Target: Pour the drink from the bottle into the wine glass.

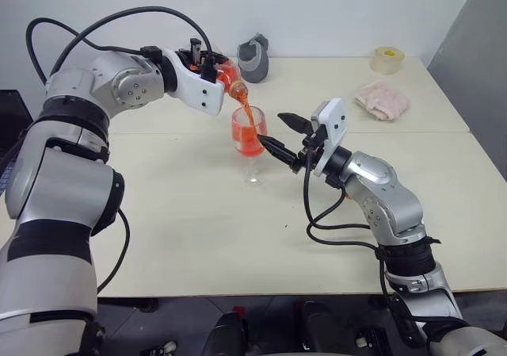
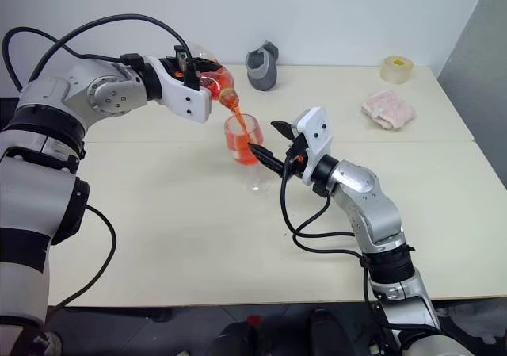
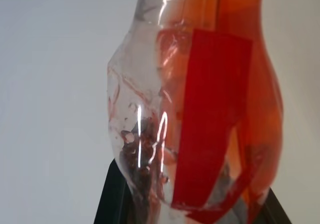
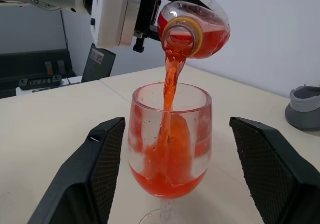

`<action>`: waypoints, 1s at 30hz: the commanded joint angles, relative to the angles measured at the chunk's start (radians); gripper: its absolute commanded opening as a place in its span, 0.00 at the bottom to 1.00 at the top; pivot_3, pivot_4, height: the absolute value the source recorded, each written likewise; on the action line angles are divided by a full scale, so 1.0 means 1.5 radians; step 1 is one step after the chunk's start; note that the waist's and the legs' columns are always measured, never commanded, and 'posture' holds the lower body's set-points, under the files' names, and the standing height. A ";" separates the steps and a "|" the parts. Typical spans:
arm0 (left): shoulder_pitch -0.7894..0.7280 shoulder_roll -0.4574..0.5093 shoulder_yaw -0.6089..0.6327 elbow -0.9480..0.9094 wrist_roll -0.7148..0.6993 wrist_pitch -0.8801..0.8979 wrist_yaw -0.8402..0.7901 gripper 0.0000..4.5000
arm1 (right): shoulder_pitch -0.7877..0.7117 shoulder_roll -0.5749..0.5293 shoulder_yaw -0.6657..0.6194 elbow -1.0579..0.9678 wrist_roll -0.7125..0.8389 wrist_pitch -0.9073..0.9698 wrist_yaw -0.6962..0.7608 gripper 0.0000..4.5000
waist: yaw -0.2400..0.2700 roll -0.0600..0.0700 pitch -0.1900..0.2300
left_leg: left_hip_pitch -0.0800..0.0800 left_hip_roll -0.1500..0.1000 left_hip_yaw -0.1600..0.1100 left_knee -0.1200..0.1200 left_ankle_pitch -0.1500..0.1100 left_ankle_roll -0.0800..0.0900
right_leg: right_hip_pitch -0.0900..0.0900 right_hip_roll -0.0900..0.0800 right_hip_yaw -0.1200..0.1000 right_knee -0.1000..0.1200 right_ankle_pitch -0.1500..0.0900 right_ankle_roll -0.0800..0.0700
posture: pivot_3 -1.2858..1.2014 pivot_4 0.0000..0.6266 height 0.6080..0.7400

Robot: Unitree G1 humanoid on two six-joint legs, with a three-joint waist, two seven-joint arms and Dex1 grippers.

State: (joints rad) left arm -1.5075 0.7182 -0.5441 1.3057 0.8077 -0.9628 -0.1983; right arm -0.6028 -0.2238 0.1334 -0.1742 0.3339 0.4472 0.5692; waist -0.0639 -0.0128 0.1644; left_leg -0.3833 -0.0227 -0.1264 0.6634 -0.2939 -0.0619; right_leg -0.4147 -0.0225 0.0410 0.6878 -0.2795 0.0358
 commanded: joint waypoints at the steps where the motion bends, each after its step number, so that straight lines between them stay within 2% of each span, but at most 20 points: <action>1: -0.034 0.011 0.005 -0.004 -0.004 0.005 0.013 0.20 | -0.009 0.000 -0.006 -0.029 0.004 -0.014 0.004 0.80 | 0.000 0.000 0.000 | 0.000 0.000 0.000 0.000 0.000 0.000 | 0.000 0.000 0.000 0.000 0.000 0.000 | 0.52 0.24 1.00; 7: -0.018 0.000 0.039 0.003 -0.055 0.004 -0.043 0.20 | -0.008 0.003 -0.008 -0.029 0.005 -0.013 0.000 0.80 | 0.000 0.000 0.000 | 0.000 0.000 0.000 0.000 0.000 0.000 | 0.000 0.000 0.000 0.001 0.000 0.000 | 0.52 0.24 1.00; 18: 0.045 -0.045 0.223 -0.021 -0.312 0.106 -0.315 0.20 | -0.008 0.005 -0.008 -0.022 0.006 -0.012 0.000 0.80 | -0.011 0.000 0.000 | -0.001 0.000 0.000 0.001 0.000 0.000 | -0.001 0.000 0.000 0.002 0.000 0.000 | 0.52 0.24 1.00; 24: 0.062 -0.054 0.289 -0.056 -0.392 0.173 -0.361 0.20 | -0.009 0.006 -0.008 -0.017 0.006 -0.013 0.003 0.80 | -0.017 0.000 0.000 | -0.002 0.000 0.000 0.001 0.000 0.000 | -0.004 0.000 0.000 0.005 0.000 0.000 | 0.52 0.24 1.00; 30: 0.115 -0.061 0.363 -0.121 -0.477 0.285 -0.348 0.20 | 0.001 0.000 -0.006 -0.033 0.011 -0.008 0.010 0.80 | -0.017 0.000 0.000 | -0.001 0.000 -0.001 0.001 0.000 0.000 | -0.004 0.000 0.001 0.006 0.000 0.000 | 0.52 0.24 1.00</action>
State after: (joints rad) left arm -1.3376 0.6219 -0.0532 1.1808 0.1512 -0.5817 -0.7376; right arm -0.6015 -0.2209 0.1335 -0.1742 0.3353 0.4472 0.5717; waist -0.0902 -0.0128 0.1642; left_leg -0.3855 -0.0222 -0.1279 0.6652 -0.2937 -0.0620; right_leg -0.4208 -0.0228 0.0423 0.6965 -0.2799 0.0363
